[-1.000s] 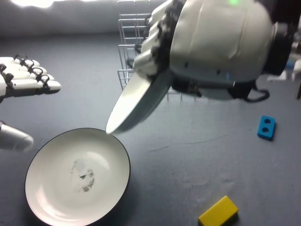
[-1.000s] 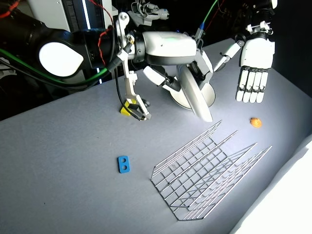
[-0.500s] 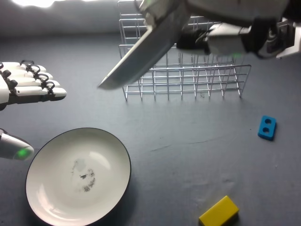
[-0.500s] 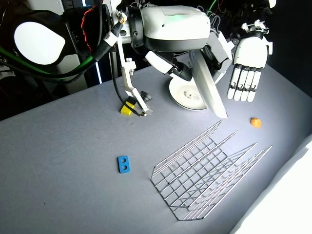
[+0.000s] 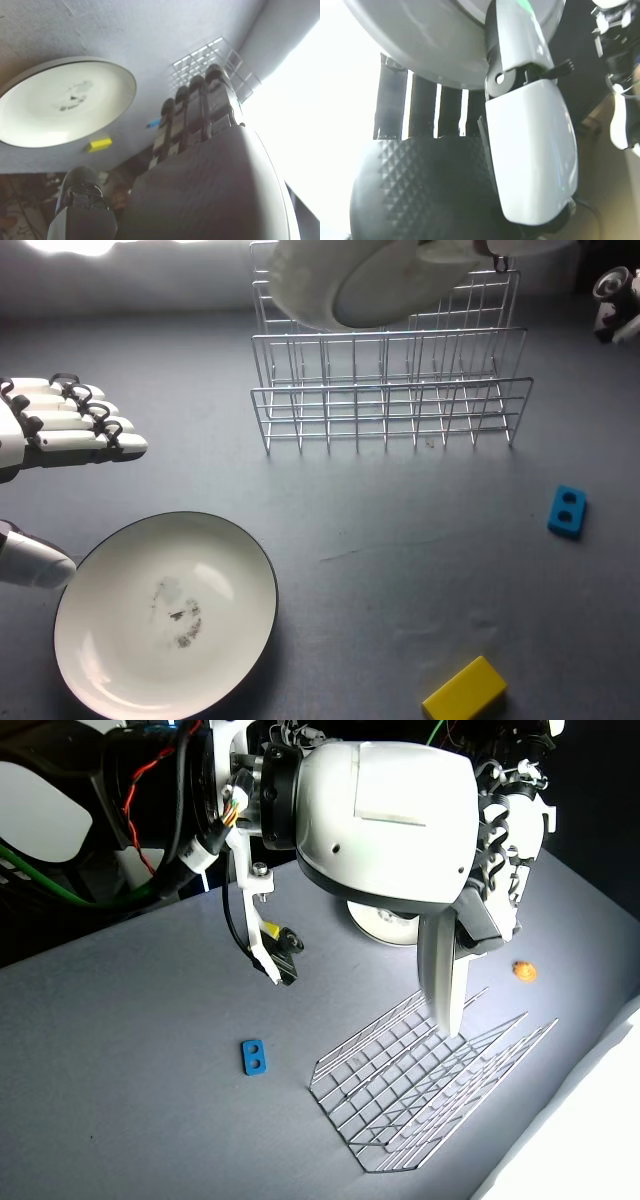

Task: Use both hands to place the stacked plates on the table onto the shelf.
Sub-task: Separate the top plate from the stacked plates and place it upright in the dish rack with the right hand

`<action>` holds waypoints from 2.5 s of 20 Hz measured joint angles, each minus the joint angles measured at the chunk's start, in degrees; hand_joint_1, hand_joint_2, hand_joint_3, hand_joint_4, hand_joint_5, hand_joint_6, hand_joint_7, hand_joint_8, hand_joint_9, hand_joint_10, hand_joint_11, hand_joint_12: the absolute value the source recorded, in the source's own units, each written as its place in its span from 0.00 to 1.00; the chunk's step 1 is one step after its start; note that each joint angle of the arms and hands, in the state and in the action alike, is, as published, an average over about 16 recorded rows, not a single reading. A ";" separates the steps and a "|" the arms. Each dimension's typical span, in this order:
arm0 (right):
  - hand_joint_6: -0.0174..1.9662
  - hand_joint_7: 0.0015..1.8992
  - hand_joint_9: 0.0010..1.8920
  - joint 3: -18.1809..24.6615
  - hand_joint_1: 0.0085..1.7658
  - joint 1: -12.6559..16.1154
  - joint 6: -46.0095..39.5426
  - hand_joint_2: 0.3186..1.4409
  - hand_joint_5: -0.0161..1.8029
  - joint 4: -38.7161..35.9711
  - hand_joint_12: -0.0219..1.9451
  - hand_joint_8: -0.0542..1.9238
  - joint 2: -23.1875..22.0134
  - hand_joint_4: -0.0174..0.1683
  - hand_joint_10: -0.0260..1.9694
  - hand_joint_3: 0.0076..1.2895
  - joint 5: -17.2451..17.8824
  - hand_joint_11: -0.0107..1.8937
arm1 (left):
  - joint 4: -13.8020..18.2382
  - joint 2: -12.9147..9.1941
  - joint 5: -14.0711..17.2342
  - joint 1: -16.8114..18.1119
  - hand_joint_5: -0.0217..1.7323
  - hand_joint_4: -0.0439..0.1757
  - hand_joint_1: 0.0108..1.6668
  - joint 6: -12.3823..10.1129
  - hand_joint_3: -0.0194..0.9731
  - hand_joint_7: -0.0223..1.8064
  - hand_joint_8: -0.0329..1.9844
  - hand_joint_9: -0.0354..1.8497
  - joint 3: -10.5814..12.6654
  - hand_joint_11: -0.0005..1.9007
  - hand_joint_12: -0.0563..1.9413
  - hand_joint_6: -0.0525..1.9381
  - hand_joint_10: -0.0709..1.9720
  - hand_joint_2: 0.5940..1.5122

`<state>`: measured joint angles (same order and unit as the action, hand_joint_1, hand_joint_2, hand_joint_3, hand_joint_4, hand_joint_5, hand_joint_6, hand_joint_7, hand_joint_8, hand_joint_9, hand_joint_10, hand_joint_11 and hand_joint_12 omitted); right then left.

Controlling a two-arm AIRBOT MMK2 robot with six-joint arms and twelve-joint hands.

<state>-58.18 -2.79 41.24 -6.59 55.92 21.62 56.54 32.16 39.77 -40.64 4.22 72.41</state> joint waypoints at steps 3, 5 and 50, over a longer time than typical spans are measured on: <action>0.57 0.50 0.52 -1.42 0.76 0.43 -0.77 0.60 0.47 2.42 0.63 0.52 0.54 0.08 0.58 0.01 -1.48 0.45 | -0.01 0.00 0.03 -0.05 0.04 0.21 0.01 0.00 0.04 0.05 0.02 0.04 -0.45 0.01 0.03 0.04 0.04 0.53; 0.57 0.50 0.51 -2.33 0.76 0.38 -0.84 0.60 0.46 3.79 0.63 0.52 1.03 0.08 0.58 0.01 -2.15 0.44 | -0.02 0.00 0.11 -0.16 0.04 0.21 0.01 0.00 0.04 0.05 0.02 0.04 -0.66 0.01 0.03 0.04 0.04 0.53; 0.58 0.49 0.48 -22.35 0.75 -7.06 4.11 0.65 0.45 31.57 0.64 0.56 15.92 0.05 0.56 0.01 -11.12 0.42 | 11.64 -1.98 12.88 -5.20 0.04 0.21 0.01 0.55 0.04 0.05 0.02 0.04 -1.16 0.01 0.03 0.04 0.04 0.54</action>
<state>-80.53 -9.86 45.35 24.98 71.84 10.50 68.18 30.18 52.64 -45.84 4.77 71.25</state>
